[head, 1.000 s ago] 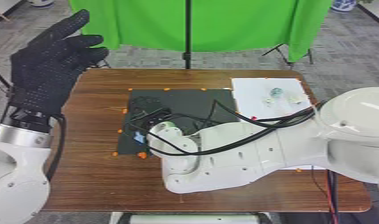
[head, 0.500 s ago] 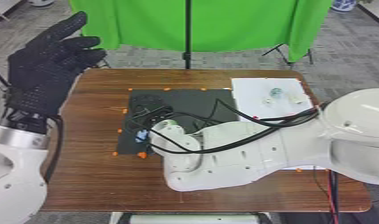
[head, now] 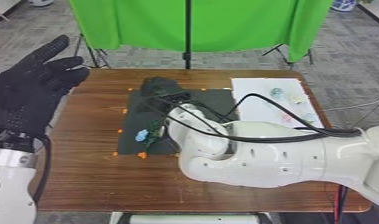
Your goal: Arrange flowers
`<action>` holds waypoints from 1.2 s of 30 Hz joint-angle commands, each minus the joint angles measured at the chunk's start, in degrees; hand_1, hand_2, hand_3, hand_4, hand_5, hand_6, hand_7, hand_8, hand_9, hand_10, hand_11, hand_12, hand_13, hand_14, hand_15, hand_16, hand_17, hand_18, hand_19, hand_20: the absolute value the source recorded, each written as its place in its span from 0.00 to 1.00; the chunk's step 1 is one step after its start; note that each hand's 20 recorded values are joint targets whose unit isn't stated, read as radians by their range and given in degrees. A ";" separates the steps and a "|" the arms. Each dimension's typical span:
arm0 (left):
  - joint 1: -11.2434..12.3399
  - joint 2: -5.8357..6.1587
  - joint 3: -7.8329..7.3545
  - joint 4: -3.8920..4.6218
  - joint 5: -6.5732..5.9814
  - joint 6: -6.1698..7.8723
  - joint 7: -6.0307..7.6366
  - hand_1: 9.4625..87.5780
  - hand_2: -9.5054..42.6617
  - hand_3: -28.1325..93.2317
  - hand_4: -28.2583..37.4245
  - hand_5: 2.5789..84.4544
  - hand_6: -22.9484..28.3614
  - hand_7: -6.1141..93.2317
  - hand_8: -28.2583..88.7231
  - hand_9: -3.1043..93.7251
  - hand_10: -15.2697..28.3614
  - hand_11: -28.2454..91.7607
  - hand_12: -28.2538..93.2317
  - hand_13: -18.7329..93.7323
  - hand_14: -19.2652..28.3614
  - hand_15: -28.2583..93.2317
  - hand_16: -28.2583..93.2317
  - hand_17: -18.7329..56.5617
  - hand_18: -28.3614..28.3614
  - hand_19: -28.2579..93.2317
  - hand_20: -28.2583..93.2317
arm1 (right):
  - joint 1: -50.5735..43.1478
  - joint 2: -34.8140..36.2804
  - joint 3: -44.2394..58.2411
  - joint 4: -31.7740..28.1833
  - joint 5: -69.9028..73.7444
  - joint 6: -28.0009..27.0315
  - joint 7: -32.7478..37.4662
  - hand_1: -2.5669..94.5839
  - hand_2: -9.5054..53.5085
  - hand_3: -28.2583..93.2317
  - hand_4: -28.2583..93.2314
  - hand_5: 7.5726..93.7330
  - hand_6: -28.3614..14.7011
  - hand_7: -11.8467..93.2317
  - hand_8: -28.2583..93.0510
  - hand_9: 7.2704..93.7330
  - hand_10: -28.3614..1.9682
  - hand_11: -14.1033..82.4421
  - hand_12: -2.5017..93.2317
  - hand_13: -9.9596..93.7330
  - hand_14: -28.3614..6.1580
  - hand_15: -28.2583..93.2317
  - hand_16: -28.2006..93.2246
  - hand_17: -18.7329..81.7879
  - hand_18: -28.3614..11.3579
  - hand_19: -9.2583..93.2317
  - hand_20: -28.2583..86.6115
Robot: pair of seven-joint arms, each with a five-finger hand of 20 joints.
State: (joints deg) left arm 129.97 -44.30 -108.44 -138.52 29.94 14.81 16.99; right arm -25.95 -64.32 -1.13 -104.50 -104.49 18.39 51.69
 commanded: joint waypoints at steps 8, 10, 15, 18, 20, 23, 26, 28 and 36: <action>5.61 -3.17 -1.87 -0.72 -0.35 1.48 0.02 0.17 0.33 0.89 0.09 0.42 0.63 0.21 0.16 0.40 0.86 0.52 0.33 0.40 1.00 0.74 0.13 0.18 0.94 0.75 0.43 | -31.89 21.04 34.40 -8.23 -8.65 -0.34 13.45 0.38 0.06 0.83 0.01 0.60 0.57 0.23 0.14 0.83 0.41 0.36 0.17 0.88 0.56 0.66 0.35 0.64 0.17 1.00 0.47; 5.43 -3.04 -1.53 -0.52 -0.45 1.64 0.10 0.17 0.33 0.89 0.09 0.42 0.63 0.21 0.16 0.40 0.86 0.52 0.33 0.40 1.00 0.74 0.13 0.18 0.94 0.75 0.43 | -35.51 21.98 38.43 -8.96 -8.95 -0.24 14.51 0.38 0.06 0.83 0.01 0.60 0.56 0.23 0.14 0.84 0.41 0.36 0.17 0.89 0.56 0.66 0.35 0.64 0.17 1.00 0.47; 6.07 -2.81 -1.16 -0.52 -0.71 1.65 0.96 0.17 0.33 0.88 0.09 0.42 0.63 0.21 0.16 0.40 0.86 0.52 0.33 0.40 1.00 0.74 0.13 0.18 0.94 0.75 0.43 | -42.76 24.28 46.21 -9.23 -10.95 -0.12 17.61 0.38 0.06 0.82 0.01 0.59 0.55 0.22 0.14 0.85 0.40 0.36 0.17 0.90 0.57 0.66 0.34 0.65 0.16 1.00 0.48; 6.69 -2.63 -1.33 -0.53 -0.73 1.95 1.45 0.17 0.33 0.89 0.09 0.42 0.63 0.21 0.16 0.40 0.86 0.52 0.33 0.40 1.00 0.74 0.13 0.18 0.94 0.75 0.43 | -46.73 24.26 50.99 -8.10 -9.87 -0.83 18.84 0.38 0.06 0.82 0.02 0.58 0.54 0.21 0.14 0.85 0.40 0.36 0.17 0.90 0.57 0.66 0.35 0.66 0.16 1.00 0.48; 6.53 -2.51 -0.97 -0.35 -1.15 2.15 1.33 0.17 0.33 0.89 0.09 0.42 0.63 0.21 0.16 0.40 0.86 0.52 0.33 0.41 1.00 0.74 0.13 0.18 0.94 0.75 0.43 | -47.35 25.32 51.33 -7.22 -9.43 -0.96 19.38 0.38 0.06 0.82 0.02 0.56 0.53 0.21 0.15 0.85 0.40 0.36 0.17 0.91 0.57 0.66 0.35 0.66 0.16 1.00 0.48; 6.82 -1.95 -0.56 -0.18 -1.34 2.21 2.06 0.17 0.33 0.89 0.09 0.42 0.63 0.21 0.16 0.40 0.86 0.52 0.33 0.41 1.00 0.74 0.13 0.18 0.94 0.75 0.43 | -47.01 26.75 50.29 -5.92 -7.91 -2.68 19.02 0.38 0.06 0.82 0.02 0.53 0.52 0.20 0.15 0.85 0.38 0.36 0.17 0.90 0.56 0.66 0.35 0.66 0.16 1.00 0.48; 6.35 -1.97 0.22 -0.03 -1.54 2.79 1.85 0.17 0.33 0.89 0.09 0.42 0.63 0.21 0.16 0.40 0.86 0.52 0.33 0.41 1.00 0.74 0.13 0.18 0.94 0.75 0.43 | -46.04 27.31 48.69 -4.35 -5.84 -6.45 18.54 0.39 0.05 0.82 0.02 0.51 0.53 0.20 0.15 0.84 0.36 0.34 0.16 0.91 0.54 0.63 0.34 0.66 0.16 1.00 0.46; 6.23 -2.32 0.25 0.02 -1.12 1.98 1.41 0.17 0.33 0.89 0.09 0.42 0.63 0.21 0.15 0.40 0.86 0.52 0.33 0.40 1.00 0.74 0.13 0.18 0.94 0.75 0.43 | -44.83 27.89 46.76 -3.56 -5.17 -7.44 18.34 0.39 0.04 0.82 0.02 0.50 0.53 0.21 0.15 0.84 0.35 0.33 0.16 0.91 0.54 0.62 0.34 0.66 0.15 1.00 0.44; 5.74 -2.42 0.50 -0.03 -2.92 1.50 2.25 0.17 0.33 0.89 0.08 0.42 0.63 0.21 0.15 0.40 0.86 0.52 0.33 0.41 1.00 0.74 0.13 0.18 0.94 0.75 0.43 | -39.96 27.95 41.40 0.40 -5.43 -8.40 17.63 0.41 0.00 0.83 0.02 0.47 0.57 0.21 0.15 0.82 0.35 0.32 0.16 0.90 0.53 0.59 0.35 0.66 0.16 1.00 0.36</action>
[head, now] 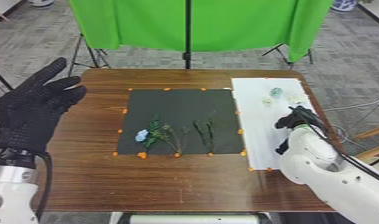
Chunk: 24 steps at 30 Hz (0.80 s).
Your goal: Arrange flowers
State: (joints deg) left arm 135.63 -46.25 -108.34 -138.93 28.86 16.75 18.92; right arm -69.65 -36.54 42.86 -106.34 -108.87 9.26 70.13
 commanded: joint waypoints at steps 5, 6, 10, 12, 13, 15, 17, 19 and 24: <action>-0.58 -0.73 0.71 0.56 -1.67 -0.55 -0.38 0.17 0.33 0.89 0.09 0.43 0.63 0.21 0.15 0.40 0.86 0.52 0.33 0.41 1.00 0.74 0.13 0.18 0.94 0.75 0.43 | 5.47 0.20 -5.33 2.37 -5.16 1.89 1.04 0.41 0.00 0.83 0.01 0.48 0.59 0.22 0.14 0.82 0.37 0.32 0.16 0.90 0.54 0.59 0.35 0.66 0.17 1.00 0.34; -0.69 -0.76 0.74 0.60 -1.82 -0.67 -0.36 0.17 0.33 0.88 0.09 0.43 0.63 0.21 0.15 0.40 0.86 0.52 0.33 0.41 1.00 0.74 0.13 0.18 0.94 0.75 0.43 | 6.26 0.53 -6.80 2.52 -6.34 2.34 1.26 0.41 0.00 0.83 0.01 0.49 0.58 0.22 0.14 0.82 0.37 0.32 0.16 0.90 0.54 0.59 0.35 0.66 0.17 1.00 0.33; -1.19 -0.82 1.12 0.73 -1.59 -1.40 -0.84 0.17 0.33 0.88 0.09 0.43 0.63 0.21 0.15 0.40 0.86 0.52 0.33 0.41 1.00 0.74 0.13 0.18 0.94 0.75 0.43 | 8.87 1.08 -11.38 3.81 -10.14 4.01 2.78 0.43 0.00 0.83 0.01 0.54 0.58 0.22 0.14 0.85 0.40 0.33 0.16 0.92 0.57 0.59 0.35 0.68 0.19 1.00 0.33; -1.00 -0.73 1.02 0.69 -1.67 -1.21 -0.76 0.17 0.33 0.88 0.09 0.43 0.63 0.21 0.16 0.40 0.86 0.52 0.33 0.41 1.00 0.74 0.13 0.18 0.94 0.75 0.43 | 9.39 1.04 -11.67 3.97 -9.16 3.67 1.91 0.43 0.00 0.83 0.01 0.55 0.58 0.22 0.14 0.85 0.40 0.33 0.16 0.92 0.57 0.58 0.35 0.69 0.19 1.00 0.33; -1.11 -0.82 1.01 0.72 -1.55 -1.20 -0.89 0.17 0.33 0.88 0.09 0.43 0.63 0.21 0.16 0.40 0.86 0.52 0.33 0.41 1.00 0.74 0.13 0.18 0.94 0.75 0.43 | 9.69 0.92 -11.78 4.17 -8.75 3.55 1.29 0.43 0.00 0.83 0.01 0.54 0.58 0.22 0.14 0.85 0.40 0.33 0.16 0.92 0.58 0.58 0.35 0.69 0.19 1.00 0.33; -1.29 -0.84 1.06 0.77 -1.62 -1.43 -0.95 0.17 0.33 0.89 0.09 0.43 0.64 0.21 0.16 0.40 0.86 0.52 0.33 0.41 1.00 0.74 0.13 0.18 0.94 0.75 0.43 | 10.56 1.06 -12.68 4.05 -7.78 3.54 0.43 0.43 0.00 0.83 0.01 0.53 0.58 0.22 0.14 0.85 0.40 0.33 0.16 0.93 0.58 0.58 0.35 0.69 0.20 1.00 0.33; -1.25 -0.82 1.11 0.77 -1.52 -1.47 -0.92 0.17 0.33 0.89 0.09 0.43 0.64 0.21 0.15 0.40 0.86 0.52 0.33 0.40 1.00 0.74 0.13 0.18 0.94 0.75 0.43 | 10.76 0.87 -12.83 3.88 -7.19 3.36 -0.37 0.43 0.00 0.83 0.00 0.52 0.59 0.22 0.14 0.84 0.41 0.33 0.16 0.92 0.58 0.58 0.36 0.68 0.20 1.00 0.33; -1.73 -0.99 1.25 0.87 -1.57 -1.49 -1.43 0.17 0.33 0.89 0.09 0.43 0.64 0.21 0.16 0.40 0.85 0.52 0.33 0.41 1.00 0.74 0.13 0.18 0.94 0.74 0.43 | 10.29 0.63 -12.25 3.43 -6.46 2.79 -1.01 0.43 0.00 0.83 0.00 0.51 0.60 0.22 0.14 0.83 0.41 0.33 0.16 0.91 0.58 0.58 0.36 0.68 0.20 1.00 0.33; -1.90 -1.06 1.26 0.94 -1.60 -1.44 -1.53 0.17 0.33 0.89 0.09 0.43 0.64 0.21 0.16 0.40 0.86 0.52 0.33 0.41 1.00 0.74 0.13 0.18 0.94 0.74 0.43 | 11.67 -0.04 -14.39 3.51 -6.79 3.51 -2.04 0.44 0.00 0.83 0.00 0.51 0.61 0.22 0.14 0.83 0.41 0.33 0.16 0.91 0.58 0.58 0.36 0.67 0.21 1.00 0.32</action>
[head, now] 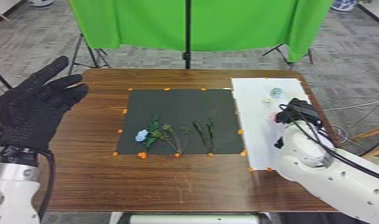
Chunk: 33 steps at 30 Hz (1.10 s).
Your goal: Arrange flowers
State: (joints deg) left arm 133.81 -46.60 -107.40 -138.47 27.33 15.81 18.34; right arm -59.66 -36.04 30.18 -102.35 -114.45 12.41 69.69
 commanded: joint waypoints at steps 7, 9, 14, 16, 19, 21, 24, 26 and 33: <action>-0.89 -0.68 0.82 0.76 0.01 -0.76 -1.22 0.17 0.33 0.88 0.09 0.43 0.64 0.21 0.15 0.40 0.86 0.52 0.33 0.41 1.00 0.74 0.13 0.18 0.94 0.75 0.43 | 3.58 -1.83 -4.65 0.35 -1.98 -0.80 -1.96 0.44 0.00 0.84 0.00 0.50 0.61 0.23 0.14 0.82 0.42 0.33 0.16 0.90 0.58 0.59 0.36 0.67 0.22 1.00 0.31; -1.14 -0.72 1.03 0.83 -0.01 -0.62 -1.43 0.17 0.33 0.89 0.09 0.43 0.64 0.21 0.15 0.40 0.86 0.52 0.33 0.41 1.00 0.74 0.13 0.18 0.94 0.74 0.43 | 4.05 -2.14 -5.57 0.80 -1.97 -1.36 -2.19 0.44 0.00 0.84 0.00 0.50 0.61 0.23 0.14 0.82 0.42 0.33 0.16 0.90 0.58 0.59 0.36 0.67 0.22 1.00 0.31; -0.61 -0.84 0.74 0.65 -0.05 -0.65 -1.24 0.17 0.33 0.88 0.09 0.43 0.64 0.21 0.16 0.40 0.86 0.52 0.33 0.41 1.00 0.74 0.13 0.18 0.94 0.74 0.43 | 4.28 -2.84 -7.37 2.14 -2.16 -1.49 -2.32 0.46 0.00 0.84 0.00 0.59 0.65 0.24 0.13 0.82 0.44 0.33 0.16 0.90 0.58 0.59 0.36 0.67 0.23 1.00 0.30; -0.27 -0.62 0.53 0.62 -0.16 -0.59 -0.86 0.17 0.33 0.88 0.09 0.43 0.64 0.21 0.15 0.40 0.86 0.52 0.33 0.41 1.00 0.74 0.13 0.18 0.94 0.74 0.43 | 4.86 -2.54 -8.87 2.40 -3.17 -0.58 -2.72 0.50 0.00 0.84 0.00 0.66 0.67 0.25 0.13 0.86 0.54 0.33 0.18 0.91 0.61 0.59 0.36 0.67 0.24 1.00 0.30; 0.11 -0.65 0.33 0.48 -0.27 -0.44 -0.59 0.17 0.33 0.88 0.09 0.43 0.64 0.21 0.16 0.40 0.86 0.52 0.33 0.41 1.00 0.74 0.13 0.18 0.94 0.74 0.43 | 5.62 -2.57 -10.62 3.00 -5.10 0.94 -3.06 0.58 0.00 0.78 0.00 0.80 0.67 0.27 0.23 0.94 0.66 0.25 0.28 0.93 0.64 0.59 0.38 0.68 0.27 1.00 0.31; 0.32 -0.70 0.26 0.44 -0.25 -0.59 -0.64 0.17 0.33 0.88 0.09 0.43 0.64 0.21 0.16 0.40 0.86 0.52 0.33 0.41 1.00 0.74 0.13 0.18 0.94 0.74 0.43 | 5.97 -2.47 -11.50 3.07 -5.89 2.55 -2.82 0.62 0.00 0.78 0.00 0.86 0.68 0.31 0.26 0.99 0.70 0.26 0.33 0.94 0.69 0.59 0.41 0.68 0.28 1.00 0.35; 0.90 -0.33 -0.06 0.16 -0.36 -0.46 -0.24 0.17 0.33 0.89 0.09 0.43 0.64 0.21 0.15 0.40 0.86 0.52 0.33 0.41 1.00 0.74 0.13 0.18 0.94 0.74 0.43 | 6.73 -2.43 -12.45 3.15 -8.07 5.37 -2.45 0.64 0.00 0.79 0.00 0.88 0.68 0.33 0.27 1.00 0.72 0.30 0.34 0.95 0.71 0.59 0.44 0.68 0.28 1.00 0.39; 0.68 -0.29 -0.24 -0.07 -0.01 -0.75 -0.62 0.17 0.33 0.89 0.09 0.43 0.64 0.21 0.15 0.40 0.86 0.52 0.33 0.41 1.00 0.74 0.13 0.18 0.94 0.74 0.43 | 7.13 -2.46 -12.18 2.65 -10.20 7.83 -2.17 0.64 0.00 0.79 0.00 0.89 0.67 0.33 0.27 1.00 0.72 0.31 0.33 0.96 0.71 0.59 0.44 0.68 0.28 1.00 0.40; -1.05 0.29 -0.04 0.09 0.47 -1.52 -1.92 0.17 0.33 0.88 0.09 0.43 0.64 0.21 0.16 0.40 0.86 0.52 0.33 0.41 1.00 0.74 0.13 0.18 0.94 0.74 0.44 | 14.64 -4.78 -16.47 -1.24 -12.14 12.92 -4.62 0.64 0.00 0.81 0.00 0.90 0.66 0.33 0.27 1.00 0.72 0.32 0.34 0.96 0.73 0.60 0.45 0.69 0.27 1.00 0.43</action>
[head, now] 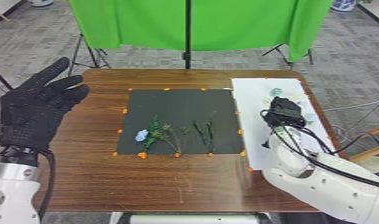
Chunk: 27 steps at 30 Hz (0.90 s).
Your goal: Arrange flowers
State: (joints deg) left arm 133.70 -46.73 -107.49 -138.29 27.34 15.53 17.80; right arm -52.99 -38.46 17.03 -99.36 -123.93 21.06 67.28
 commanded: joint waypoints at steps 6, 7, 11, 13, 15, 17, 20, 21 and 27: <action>-1.28 1.18 -0.13 -0.12 0.37 -1.19 -1.47 0.17 0.33 0.88 0.09 0.43 0.64 0.21 0.16 0.40 0.86 0.52 0.33 0.41 1.00 0.74 0.13 0.18 0.94 0.75 0.44 | 17.19 -14.18 -10.36 -1.20 0.35 3.94 -7.27 0.63 0.00 0.81 0.00 0.90 0.66 0.33 0.28 1.00 0.72 0.33 0.34 0.96 0.73 0.61 0.44 0.69 0.27 1.00 0.45; -2.02 1.43 0.13 0.01 0.44 -1.32 -1.74 0.17 0.33 0.88 0.09 0.43 0.64 0.21 0.16 0.40 0.86 0.52 0.33 0.41 1.00 0.74 0.13 0.18 0.94 0.75 0.44 | 18.24 -16.28 -11.00 -0.37 0.96 3.72 -8.52 0.63 0.00 0.81 0.00 0.90 0.66 0.33 0.28 1.00 0.72 0.33 0.34 0.96 0.73 0.61 0.44 0.69 0.27 1.00 0.45; -6.61 3.12 2.04 1.10 0.69 -2.10 -1.96 0.17 0.33 0.88 0.09 0.43 0.64 0.21 0.16 0.40 0.86 0.52 0.33 0.41 1.00 0.74 0.13 0.18 0.94 0.75 0.44 | 21.48 -23.86 -12.68 3.60 2.65 2.96 -10.73 0.63 0.00 0.81 0.00 0.90 0.66 0.33 0.28 1.00 0.72 0.33 0.34 0.96 0.73 0.61 0.44 0.69 0.27 1.00 0.46; -8.18 3.99 2.78 1.30 0.67 -2.27 -1.58 0.17 0.33 0.88 0.09 0.43 0.64 0.21 0.16 0.40 0.86 0.52 0.33 0.41 1.00 0.74 0.13 0.18 0.94 0.75 0.44 | 23.39 -27.17 -14.56 6.20 3.96 2.48 -12.43 0.63 0.00 0.81 0.00 0.90 0.66 0.33 0.28 1.00 0.72 0.33 0.34 0.95 0.72 0.61 0.44 0.68 0.27 1.00 0.46; -10.94 5.25 4.66 2.00 0.60 -3.07 -0.82 0.17 0.33 0.88 0.09 0.43 0.64 0.21 0.16 0.40 0.86 0.52 0.33 0.41 1.00 0.74 0.13 0.18 0.94 0.75 0.44 | 25.82 -29.05 -16.72 7.46 5.65 1.69 -12.78 0.63 0.00 0.81 0.00 0.90 0.66 0.33 0.27 1.00 0.72 0.33 0.34 0.95 0.72 0.61 0.44 0.68 0.27 1.00 0.46; -13.88 6.55 6.68 2.60 0.45 -3.50 -0.18 0.17 0.33 0.88 0.09 0.43 0.64 0.21 0.16 0.40 0.86 0.52 0.33 0.41 1.00 0.74 0.13 0.18 0.94 0.75 0.44 | 28.37 -30.46 -19.22 8.18 8.06 2.19 -12.49 0.63 0.00 0.81 0.00 0.89 0.66 0.34 0.28 1.00 0.72 0.33 0.34 0.95 0.72 0.61 0.44 0.68 0.27 1.00 0.47; -18.24 7.86 9.73 3.55 0.35 -4.26 1.09 0.17 0.33 0.88 0.09 0.43 0.64 0.21 0.16 0.40 0.86 0.52 0.33 0.41 1.00 0.74 0.13 0.18 0.94 0.75 0.44 | 31.33 -31.85 -21.90 8.18 13.12 1.73 -13.16 0.63 0.00 0.81 0.00 0.89 0.67 0.33 0.27 1.00 0.71 0.33 0.34 0.95 0.72 0.62 0.44 0.67 0.27 1.00 0.48; -20.29 7.27 10.87 4.04 0.65 -4.68 -0.34 0.17 0.33 0.88 0.09 0.43 0.64 0.21 0.16 0.40 0.86 0.52 0.33 0.41 1.00 0.74 0.13 0.18 0.94 0.75 0.44 | 30.68 -32.17 -21.45 8.25 13.74 0.71 -13.46 0.63 0.00 0.81 0.00 0.89 0.67 0.33 0.27 1.00 0.71 0.32 0.34 0.95 0.72 0.62 0.44 0.66 0.27 1.00 0.48; -24.38 8.04 13.48 4.83 0.79 -5.92 -0.34 0.17 0.33 0.88 0.09 0.43 0.64 0.21 0.16 0.40 0.86 0.52 0.33 0.41 1.00 0.74 0.13 0.19 0.94 0.75 0.44 | 35.00 -34.93 -26.17 8.17 20.55 -1.66 -13.43 0.63 0.00 0.79 0.00 0.88 0.70 0.33 0.26 1.00 0.73 0.30 0.34 0.93 0.73 0.64 0.43 0.63 0.29 1.00 0.48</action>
State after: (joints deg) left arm 114.22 -38.65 -95.36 -134.33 27.57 11.90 18.42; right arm -22.12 -70.56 -6.82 -89.89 -107.22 22.70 54.73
